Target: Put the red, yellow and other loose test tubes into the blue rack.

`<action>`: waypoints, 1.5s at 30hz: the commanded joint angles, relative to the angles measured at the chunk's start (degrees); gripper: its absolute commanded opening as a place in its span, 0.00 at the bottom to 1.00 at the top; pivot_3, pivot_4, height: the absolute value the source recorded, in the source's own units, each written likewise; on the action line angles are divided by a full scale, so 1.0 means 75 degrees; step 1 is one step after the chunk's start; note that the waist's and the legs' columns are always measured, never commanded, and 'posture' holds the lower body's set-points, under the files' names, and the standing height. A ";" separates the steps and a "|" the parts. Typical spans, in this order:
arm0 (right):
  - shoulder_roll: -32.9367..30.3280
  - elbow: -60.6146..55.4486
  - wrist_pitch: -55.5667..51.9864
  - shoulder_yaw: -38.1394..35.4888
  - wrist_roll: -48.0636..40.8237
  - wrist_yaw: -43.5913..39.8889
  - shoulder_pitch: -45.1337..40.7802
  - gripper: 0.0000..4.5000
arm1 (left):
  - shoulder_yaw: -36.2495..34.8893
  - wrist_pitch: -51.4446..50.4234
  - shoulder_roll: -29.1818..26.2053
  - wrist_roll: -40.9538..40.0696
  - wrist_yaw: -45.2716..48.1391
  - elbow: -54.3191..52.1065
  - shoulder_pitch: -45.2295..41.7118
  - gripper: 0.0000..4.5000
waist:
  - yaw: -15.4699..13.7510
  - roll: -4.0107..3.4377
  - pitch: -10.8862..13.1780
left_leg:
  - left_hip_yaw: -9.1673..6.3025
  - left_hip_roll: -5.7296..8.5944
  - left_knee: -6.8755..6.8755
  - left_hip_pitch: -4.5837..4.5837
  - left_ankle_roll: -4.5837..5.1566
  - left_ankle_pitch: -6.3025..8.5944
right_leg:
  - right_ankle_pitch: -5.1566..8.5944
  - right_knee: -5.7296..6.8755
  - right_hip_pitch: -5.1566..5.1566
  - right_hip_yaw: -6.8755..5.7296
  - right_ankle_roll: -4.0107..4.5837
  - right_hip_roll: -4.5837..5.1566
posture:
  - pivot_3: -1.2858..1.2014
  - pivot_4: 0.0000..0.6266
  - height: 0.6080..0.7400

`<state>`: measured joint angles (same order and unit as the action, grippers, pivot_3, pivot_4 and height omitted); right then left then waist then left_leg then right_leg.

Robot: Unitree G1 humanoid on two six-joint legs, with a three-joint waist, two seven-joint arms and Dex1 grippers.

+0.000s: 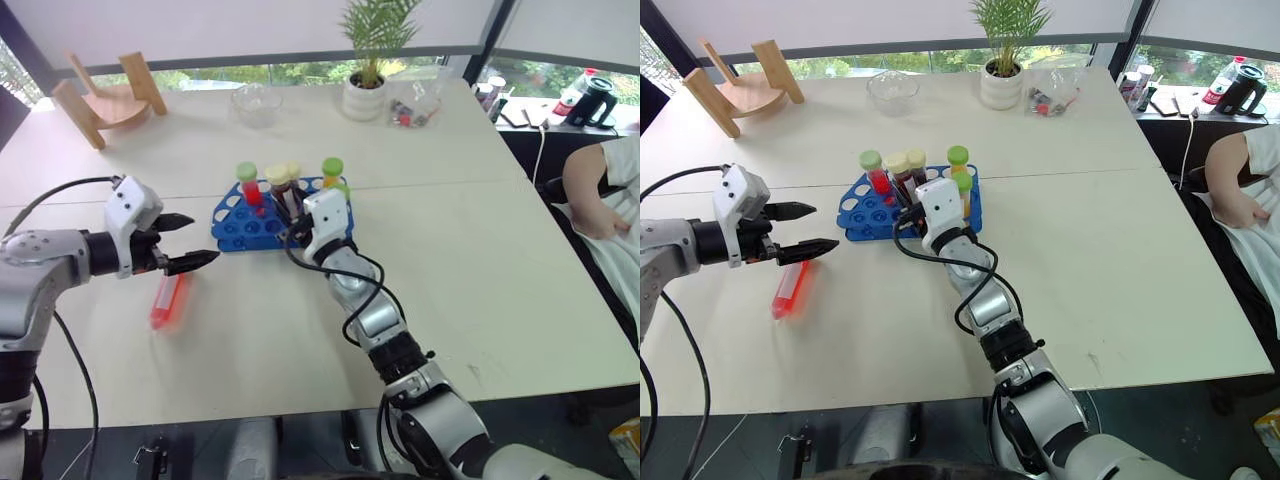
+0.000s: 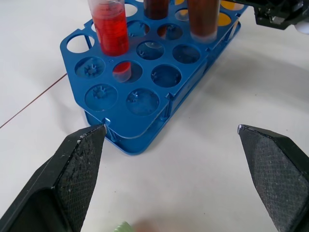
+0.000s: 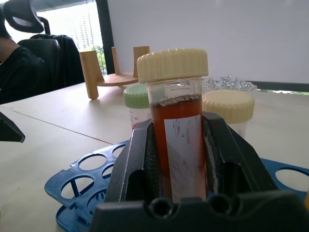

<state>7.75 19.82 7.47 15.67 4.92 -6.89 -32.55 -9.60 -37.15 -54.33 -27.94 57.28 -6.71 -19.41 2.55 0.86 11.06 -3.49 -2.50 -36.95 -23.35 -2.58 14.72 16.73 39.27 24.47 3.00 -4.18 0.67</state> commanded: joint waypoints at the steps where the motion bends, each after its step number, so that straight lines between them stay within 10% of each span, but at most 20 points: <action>1: 0.0119 -0.0439 -0.0088 0.0062 0.0172 0.0122 0.0075 0.19 | 0.0056 0.0113 0.0035 0.0063 0.0008 -0.0001 -0.0207 1.00 | 0.0000 0.0000 0.0000 | 0.0001 0.0000 0.0000 0.0000 0.0000 0.0000 | 0.0000 0.0000 0.0000 0.0000 0.0000 0.0000 | 0.52 0.24 1.00; 11: 0.0046 -0.0474 -0.0374 0.0144 0.0464 0.0138 0.0117 0.19 | 0.0211 0.0300 0.0163 0.0241 0.0049 0.0254 -0.0429 1.00 | 0.0002 0.0001 0.0000 | 0.0000 0.0001 0.0000 0.0000 0.0000 0.0000 | 0.0000 0.0000 0.0000 0.0000 0.0000 0.0000 | 0.52 0.24 1.00; 12: 0.0047 -0.0511 -0.0371 0.0148 0.0466 0.0124 0.0126 0.42 | 0.0202 0.0301 0.0165 0.0235 0.0055 0.0264 -0.0450 1.00 | 0.0002 0.0001 0.0000 | 0.0000 0.0000 0.0000 0.0000 0.0000 0.0000 | 0.0000 0.0000 0.0000 0.0000 0.0000 0.0000 | 0.52 0.24 1.00; 17: -0.0015 -0.1210 -0.0439 0.0216 0.0425 -0.0129 0.0281 0.96 | 0.0058 0.0102 0.0064 0.0264 -0.0153 0.0324 -0.0618 1.00 | 0.0007 0.0000 0.0000 | 0.0000 0.0000 0.0001 0.0000 0.0000 0.0000 | 0.0000 0.0000 0.0000 0.0000 0.0000 -0.0001 | 0.52 0.24 1.00; 28: -0.1444 -0.5181 -0.2657 -0.0099 -0.0987 -0.2323 0.0462 0.96 | 0.0186 -0.3214 -0.1460 0.0251 -0.0906 0.0162 -0.1859 1.00 | -0.0023 0.0003 0.0001 | -0.0010 0.0002 -0.0002 0.0000 0.0002 0.0001 | 0.0002 -0.0003 -0.0009 -0.0006 -0.0002 -0.0003 | 0.52 0.24 1.00; 33: -0.2998 -0.6076 -0.4484 -0.0843 -0.3277 -0.4386 0.0049 0.96 | 0.2077 -0.7053 -0.2330 -0.0187 -0.1159 -0.0365 -0.3431 1.00 | 0.0012 0.0010 0.0007 | -0.0011 0.0006 -0.0014 0.0001 0.0003 0.0001 | 0.0000 -0.0005 -0.0020 -0.0006 -0.0005 -0.0003 | 0.52 0.24 1.00; 40: -0.5197 -0.7171 -0.6523 -0.0409 -0.5762 -0.7081 0.0299 0.96 | 0.3329 -0.7379 -0.2514 -0.1489 -0.2193 0.1126 -0.4224 1.00 | 0.0027 0.0005 0.0010 | -0.0018 -0.0010 -0.0002 0.0009 0.0036 0.0019 | 0.0017 0.0001 -0.0014 -0.0014 0.0019 -0.0020 | 0.52 0.24 1.00; 45: -0.5153 -0.7083 -0.6406 0.0024 -0.5485 -0.6965 0.0210 0.96 | 0.3678 -0.7379 -0.2355 -0.2434 -0.3258 0.1355 -0.4018 1.00 | 0.0001 0.0007 0.0009 | -0.0016 -0.0011 -0.0018 0.0005 0.0042 0.0023 | 0.0018 0.0002 -0.0014 -0.0013 0.0017 -0.0015 | 0.52 0.24 1.00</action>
<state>-31.71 -32.25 -41.47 15.49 -36.24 -59.79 -29.79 17.89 -92.05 -71.63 -43.41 35.72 3.16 -49.54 2.55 0.92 11.13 -3.60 -2.56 -37.10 -23.32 -2.27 14.89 16.87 39.31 24.36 2.90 -4.05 0.58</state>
